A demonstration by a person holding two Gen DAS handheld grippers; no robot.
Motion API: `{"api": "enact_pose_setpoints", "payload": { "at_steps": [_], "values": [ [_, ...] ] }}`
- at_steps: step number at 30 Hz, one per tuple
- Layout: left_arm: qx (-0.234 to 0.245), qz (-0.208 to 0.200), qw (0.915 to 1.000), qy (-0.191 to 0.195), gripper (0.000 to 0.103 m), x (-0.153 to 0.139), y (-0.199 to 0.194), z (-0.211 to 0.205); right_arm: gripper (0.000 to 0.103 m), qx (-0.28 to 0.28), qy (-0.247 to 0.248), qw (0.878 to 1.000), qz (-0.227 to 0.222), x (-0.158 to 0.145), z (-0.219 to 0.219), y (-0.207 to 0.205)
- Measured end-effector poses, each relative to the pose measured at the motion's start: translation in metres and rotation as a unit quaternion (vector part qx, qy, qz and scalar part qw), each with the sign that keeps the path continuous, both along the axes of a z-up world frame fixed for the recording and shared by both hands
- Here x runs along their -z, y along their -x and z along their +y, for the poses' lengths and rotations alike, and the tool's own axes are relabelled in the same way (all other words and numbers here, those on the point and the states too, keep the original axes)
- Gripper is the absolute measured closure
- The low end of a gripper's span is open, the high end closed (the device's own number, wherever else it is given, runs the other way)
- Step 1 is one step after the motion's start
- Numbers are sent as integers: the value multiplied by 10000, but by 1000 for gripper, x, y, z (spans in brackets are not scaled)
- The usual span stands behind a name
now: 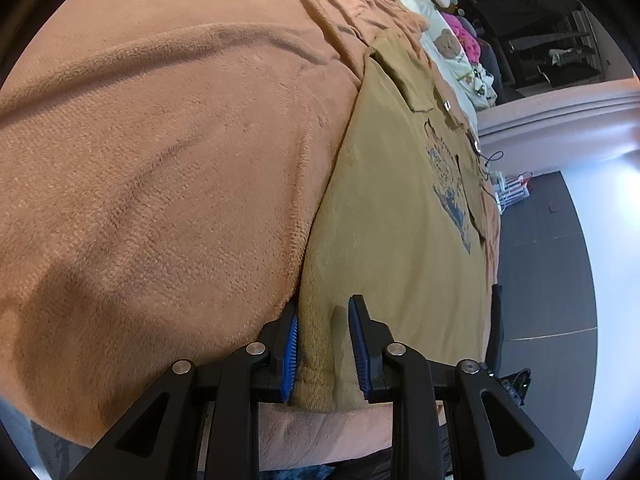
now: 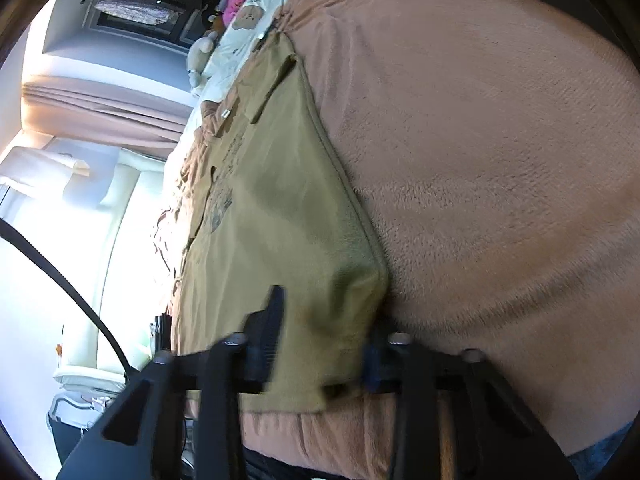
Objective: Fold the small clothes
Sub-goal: 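Grasp the hem with both tools and lift it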
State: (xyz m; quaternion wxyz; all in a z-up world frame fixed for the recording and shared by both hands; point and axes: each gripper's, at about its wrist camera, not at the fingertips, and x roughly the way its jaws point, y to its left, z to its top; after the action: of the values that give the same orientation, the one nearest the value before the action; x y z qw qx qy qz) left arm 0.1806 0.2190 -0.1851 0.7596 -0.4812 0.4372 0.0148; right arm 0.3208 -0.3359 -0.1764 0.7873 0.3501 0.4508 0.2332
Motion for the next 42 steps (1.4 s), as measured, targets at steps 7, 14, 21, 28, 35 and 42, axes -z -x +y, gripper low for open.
{"api": "enact_pose_setpoints", "payload": {
  "at_steps": [7,14,21,28,35,42],
  "values": [
    [-34,-61,10000,66,99,-5,9,5,100,26,-136,9998,-164,-13,-3,11],
    [-35,-397,9992,70,100,-31,18,12,102,188,-293,9986,-408,-25,-15,33],
    [-88,-817,9966,56,100,-68,35,18,102,104,-430,9967,-675,-45,-6,56],
    [-190,-1116,9934,196,100,-84,61,27,102,21,-543,9944,-905,-56,-5,79],
    [-329,-1306,9903,350,100,-95,91,30,102,54,-769,9942,-753,-52,-10,106],
    [-477,-1458,9871,467,100,-106,125,28,102,104,-790,9936,-798,-61,-19,131]
  ]
}}
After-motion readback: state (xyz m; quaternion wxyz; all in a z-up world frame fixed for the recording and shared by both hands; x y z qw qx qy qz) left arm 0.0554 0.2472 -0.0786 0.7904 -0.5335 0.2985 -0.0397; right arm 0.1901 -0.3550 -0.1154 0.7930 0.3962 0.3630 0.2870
